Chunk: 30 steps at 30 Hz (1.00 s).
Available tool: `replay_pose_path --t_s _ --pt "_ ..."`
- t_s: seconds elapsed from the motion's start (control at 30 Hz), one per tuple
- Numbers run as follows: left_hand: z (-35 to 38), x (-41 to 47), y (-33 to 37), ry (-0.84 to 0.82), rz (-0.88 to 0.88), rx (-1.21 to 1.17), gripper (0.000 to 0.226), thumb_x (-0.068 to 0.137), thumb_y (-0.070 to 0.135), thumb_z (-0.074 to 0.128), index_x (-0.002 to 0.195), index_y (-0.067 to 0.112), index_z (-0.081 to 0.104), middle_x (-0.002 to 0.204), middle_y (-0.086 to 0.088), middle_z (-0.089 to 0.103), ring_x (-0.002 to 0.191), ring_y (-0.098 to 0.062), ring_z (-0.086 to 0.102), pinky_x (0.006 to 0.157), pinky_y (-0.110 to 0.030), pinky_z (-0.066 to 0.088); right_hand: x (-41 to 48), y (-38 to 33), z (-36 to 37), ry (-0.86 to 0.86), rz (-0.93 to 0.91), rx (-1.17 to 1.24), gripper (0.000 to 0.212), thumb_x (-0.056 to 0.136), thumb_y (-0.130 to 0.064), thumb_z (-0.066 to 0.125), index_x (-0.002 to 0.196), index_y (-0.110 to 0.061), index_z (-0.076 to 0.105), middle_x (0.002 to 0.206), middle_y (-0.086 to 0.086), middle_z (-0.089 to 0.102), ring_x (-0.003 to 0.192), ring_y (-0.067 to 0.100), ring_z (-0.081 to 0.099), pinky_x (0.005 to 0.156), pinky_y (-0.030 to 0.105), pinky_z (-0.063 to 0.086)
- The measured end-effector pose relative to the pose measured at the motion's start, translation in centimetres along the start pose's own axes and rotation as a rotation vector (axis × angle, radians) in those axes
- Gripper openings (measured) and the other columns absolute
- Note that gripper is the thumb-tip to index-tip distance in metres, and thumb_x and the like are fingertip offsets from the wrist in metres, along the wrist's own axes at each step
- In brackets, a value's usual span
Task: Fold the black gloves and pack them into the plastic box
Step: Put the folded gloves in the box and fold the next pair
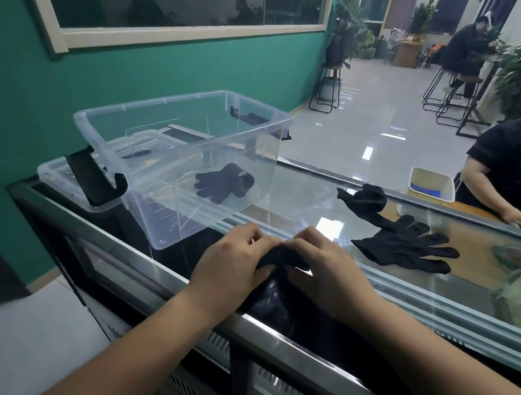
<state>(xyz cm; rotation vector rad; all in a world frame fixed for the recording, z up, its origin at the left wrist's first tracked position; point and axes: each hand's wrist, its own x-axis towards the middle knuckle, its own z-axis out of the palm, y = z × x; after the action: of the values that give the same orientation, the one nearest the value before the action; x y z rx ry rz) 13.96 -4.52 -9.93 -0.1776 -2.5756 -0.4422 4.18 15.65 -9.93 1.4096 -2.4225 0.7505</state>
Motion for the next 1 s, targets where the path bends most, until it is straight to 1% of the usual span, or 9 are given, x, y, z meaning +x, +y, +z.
replay_pose_path --t_s 0.1,0.27,0.37,0.47,0.53,0.6,0.73,0.8,1.0 --pt "-0.4 0.7 -0.1 -0.025 0.058 0.072 0.037 0.092 0.028 0.078 0.129 0.028 0.071 0.104 0.003 0.061 0.093 -0.020 0.063 0.071 -0.042 0.062 0.2 -0.2 0.0 0.064 0.050 0.054 0.025 0.089 -0.019 0.079 0.113 -0.022 0.071 0.101 -0.005 0.064 0.078 0.007 0.054 0.071 0.018 0.047" --pt "-0.6 2.2 -0.3 -0.084 0.165 0.158 0.038 0.095 0.031 0.074 0.133 0.028 0.067 0.102 0.000 0.055 0.089 -0.023 0.061 0.061 -0.037 0.052 0.5 -0.6 0.0 0.159 0.122 0.105 0.025 0.084 -0.017 0.085 0.099 -0.019 0.065 0.090 -0.004 0.071 0.078 0.016 0.065 0.071 0.036 0.056" --pt "-0.5 3.0 -0.6 -0.116 0.211 0.224 0.037 0.098 0.032 0.072 0.134 0.025 0.065 0.107 -0.001 0.055 0.090 -0.024 0.063 0.060 -0.032 0.043 0.5 -0.4 0.0 0.162 0.121 0.133 0.024 0.084 -0.017 0.087 0.097 -0.019 0.067 0.089 -0.005 0.072 0.078 0.013 0.067 0.071 0.036 0.057" --pt "-0.9 3.5 -1.0 -0.126 0.258 0.233 0.034 0.098 0.030 0.072 0.131 0.025 0.065 0.108 -0.001 0.056 0.089 -0.025 0.065 0.059 -0.035 0.049 0.3 -0.7 -0.5 0.181 0.103 0.192 0.020 0.088 -0.026 0.086 0.097 -0.022 0.068 0.090 -0.011 0.069 0.080 0.007 0.067 0.071 0.028 0.057" --pt "-2.1 4.1 -1.4 -0.116 0.285 0.210 0.029 0.098 0.028 0.074 0.127 0.025 0.067 0.107 -0.002 0.056 0.088 -0.026 0.066 0.059 -0.037 0.055 0.4 -1.4 -0.9 0.209 0.170 0.272 0.018 0.096 -0.041 0.076 0.100 -0.026 0.068 0.094 -0.013 0.071 0.087 0.009 0.069 0.074 0.025 0.056" --pt "-3.9 5.2 -1.8 -0.086 0.320 0.232 0.029 0.096 0.025 0.076 0.125 0.025 0.068 0.107 -0.004 0.058 0.088 -0.026 0.066 0.061 -0.041 0.061 0.6 -2.1 -1.5 0.224 0.283 0.404 0.029 0.102 -0.056 0.057 0.105 -0.030 0.068 0.100 -0.012 0.073 0.096 0.009 0.070 0.079 0.028 0.056" --pt "-9.7 7.9 -1.8 0.028 0.398 0.290 0.029 0.095 0.022 0.080 0.122 0.019 0.072 0.103 -0.007 0.062 0.080 -0.028 0.067 0.061 -0.044 0.063 1.6 -2.6 -1.1 0.236 0.409 0.575 0.051 0.100 -0.067 0.035 0.106 -0.029 0.069 0.099 -0.010 0.076 0.097 0.008 0.072 0.084 0.038 0.057" --pt "-12.9 9.3 -1.8 0.068 0.420 0.310 0.031 0.096 0.021 0.079 0.125 0.016 0.073 0.103 -0.010 0.064 0.078 -0.030 0.067 0.062 -0.044 0.062 2.3 -2.9 -0.4 0.218 0.418 0.564 0.053 0.101 -0.067 0.036 0.102 -0.026 0.071 0.096 -0.011 0.077 0.095 0.006 0.072 0.086 0.039 0.058" --pt "-19.0 13.8 -3.8 0.137 0.420 0.347 0.035 0.098 0.026 0.077 0.131 0.015 0.073 0.107 -0.011 0.065 0.078 -0.032 0.067 0.070 -0.040 0.061 4.1 -2.7 1.5 0.136 0.379 0.436 0.033 0.111 -0.044 0.050 0.092 -0.027 0.071 0.092 -0.012 0.076 0.093 0.003 0.069 0.087 0.035 0.056"
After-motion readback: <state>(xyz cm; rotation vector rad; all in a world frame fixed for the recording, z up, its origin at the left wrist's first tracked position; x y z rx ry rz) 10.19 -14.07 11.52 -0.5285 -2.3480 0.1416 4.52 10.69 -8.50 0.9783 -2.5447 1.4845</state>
